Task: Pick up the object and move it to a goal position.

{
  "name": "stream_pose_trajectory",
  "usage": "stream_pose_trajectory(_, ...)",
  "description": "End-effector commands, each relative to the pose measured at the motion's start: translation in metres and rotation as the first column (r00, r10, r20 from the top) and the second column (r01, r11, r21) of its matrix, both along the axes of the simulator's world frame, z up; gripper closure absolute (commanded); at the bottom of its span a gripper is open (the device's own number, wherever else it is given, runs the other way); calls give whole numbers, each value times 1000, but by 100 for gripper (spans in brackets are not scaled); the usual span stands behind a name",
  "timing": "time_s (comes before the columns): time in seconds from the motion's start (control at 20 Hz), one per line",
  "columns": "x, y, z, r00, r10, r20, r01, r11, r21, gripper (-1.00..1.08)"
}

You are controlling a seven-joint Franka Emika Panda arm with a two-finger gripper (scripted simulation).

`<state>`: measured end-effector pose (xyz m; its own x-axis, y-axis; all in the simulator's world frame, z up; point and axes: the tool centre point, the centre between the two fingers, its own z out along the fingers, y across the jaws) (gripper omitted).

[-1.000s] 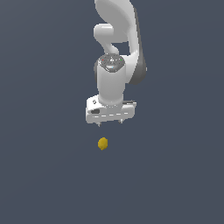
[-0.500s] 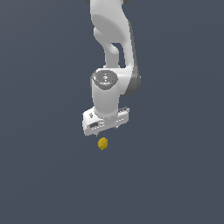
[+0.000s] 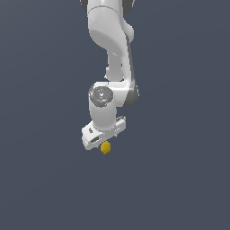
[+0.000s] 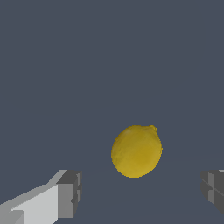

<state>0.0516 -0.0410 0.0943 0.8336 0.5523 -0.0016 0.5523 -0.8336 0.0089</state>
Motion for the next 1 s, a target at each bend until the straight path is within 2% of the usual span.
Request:
stream_pose_trajectory(0.0, 2, -3, -6, 999, 35, -1, -35, 999, 3, -92)
stream_pose_trajectory(0.65, 5, -7, -19, 997, 80, -4, -80, 997, 8, -92)
stream_pose_trajectory(0.95, 4, -7, -45, 997, 83, -4, -83, 997, 8, -92)
